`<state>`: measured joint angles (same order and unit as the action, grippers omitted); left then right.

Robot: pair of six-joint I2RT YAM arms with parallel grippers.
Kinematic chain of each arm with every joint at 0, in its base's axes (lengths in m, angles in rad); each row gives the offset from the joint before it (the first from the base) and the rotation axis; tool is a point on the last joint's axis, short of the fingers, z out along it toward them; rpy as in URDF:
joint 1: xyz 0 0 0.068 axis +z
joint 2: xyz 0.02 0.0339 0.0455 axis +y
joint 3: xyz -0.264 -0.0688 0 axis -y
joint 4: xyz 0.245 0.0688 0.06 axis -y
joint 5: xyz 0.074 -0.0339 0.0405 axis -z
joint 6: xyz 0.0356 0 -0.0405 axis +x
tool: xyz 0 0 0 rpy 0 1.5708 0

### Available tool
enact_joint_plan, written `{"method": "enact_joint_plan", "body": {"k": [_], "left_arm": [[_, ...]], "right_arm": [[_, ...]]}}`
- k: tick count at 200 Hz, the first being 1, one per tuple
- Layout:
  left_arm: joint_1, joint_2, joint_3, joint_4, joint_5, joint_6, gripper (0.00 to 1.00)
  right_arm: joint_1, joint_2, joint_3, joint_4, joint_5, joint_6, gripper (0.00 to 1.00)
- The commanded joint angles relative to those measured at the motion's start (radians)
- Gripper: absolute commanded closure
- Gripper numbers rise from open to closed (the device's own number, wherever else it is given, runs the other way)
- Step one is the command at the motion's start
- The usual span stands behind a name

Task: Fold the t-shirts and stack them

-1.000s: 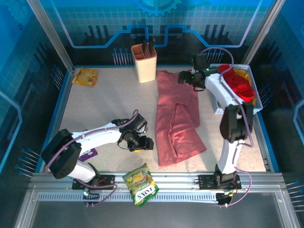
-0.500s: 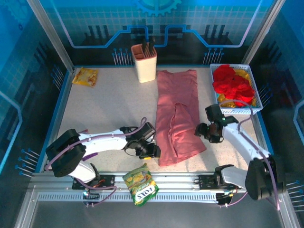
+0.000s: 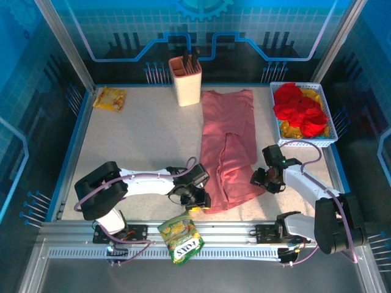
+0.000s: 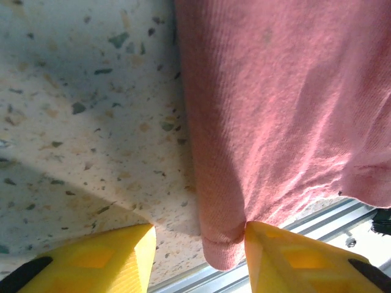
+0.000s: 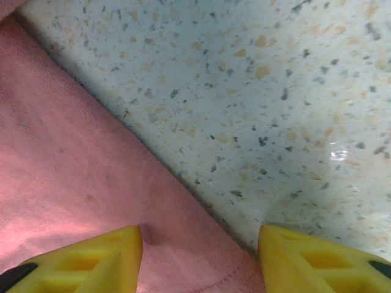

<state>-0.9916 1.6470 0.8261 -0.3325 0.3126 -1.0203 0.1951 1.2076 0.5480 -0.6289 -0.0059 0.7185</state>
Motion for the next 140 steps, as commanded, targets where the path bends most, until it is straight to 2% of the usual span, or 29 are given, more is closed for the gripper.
{"method": "enact_joint_plan", "body": {"k": [1, 31, 53, 60, 77, 87, 104, 109, 114, 122, 140], "left_arm": [[-0.034, 0.074, 0.027, 0.112, 0.022, -0.014, 0.56], [-0.042, 0.089, 0.056, 0.114, 0.033, -0.012, 0.59], [-0.042, 0.092, 0.062, 0.117, 0.027, -0.014, 0.63], [-0.042, 0.092, 0.061, 0.119, 0.022, -0.016, 0.64], [-0.042, 0.095, 0.061, 0.119, 0.016, -0.020, 0.75], [-0.042, 0.093, 0.062, 0.108, 0.014, -0.020, 0.83], [-0.042, 0.079, 0.065, 0.066, -0.003, -0.012, 0.93], [-0.042, 0.072, 0.066, 0.051, -0.008, -0.007, 0.95], [-0.042, 0.065, 0.068, 0.035, -0.012, -0.005, 0.97], [-0.042, 0.053, 0.070, 0.007, -0.020, 0.005, 1.00], [-0.042, 0.020, 0.076, -0.050, -0.033, 0.024, 1.00]], "right_arm": [[-0.004, -0.030, -0.031, 0.005, -0.022, 0.028, 0.49], [-0.004, -0.093, -0.054, -0.020, -0.030, 0.042, 0.55], [-0.003, -0.106, -0.051, -0.040, -0.043, 0.045, 0.72], [-0.002, -0.110, -0.053, -0.045, -0.043, 0.048, 0.74], [0.000, -0.129, -0.056, -0.059, -0.051, 0.064, 0.77], [0.004, -0.143, -0.054, -0.087, -0.053, 0.071, 0.84], [0.020, -0.181, -0.049, -0.161, -0.046, 0.094, 0.87], [0.029, -0.203, -0.049, -0.177, -0.050, 0.098, 0.95], [0.038, -0.227, -0.044, -0.200, -0.049, 0.108, 0.98], [0.054, -0.270, -0.034, -0.255, -0.029, 0.139, 1.00], [0.076, -0.353, -0.016, -0.344, -0.018, 0.158, 1.00]]}}
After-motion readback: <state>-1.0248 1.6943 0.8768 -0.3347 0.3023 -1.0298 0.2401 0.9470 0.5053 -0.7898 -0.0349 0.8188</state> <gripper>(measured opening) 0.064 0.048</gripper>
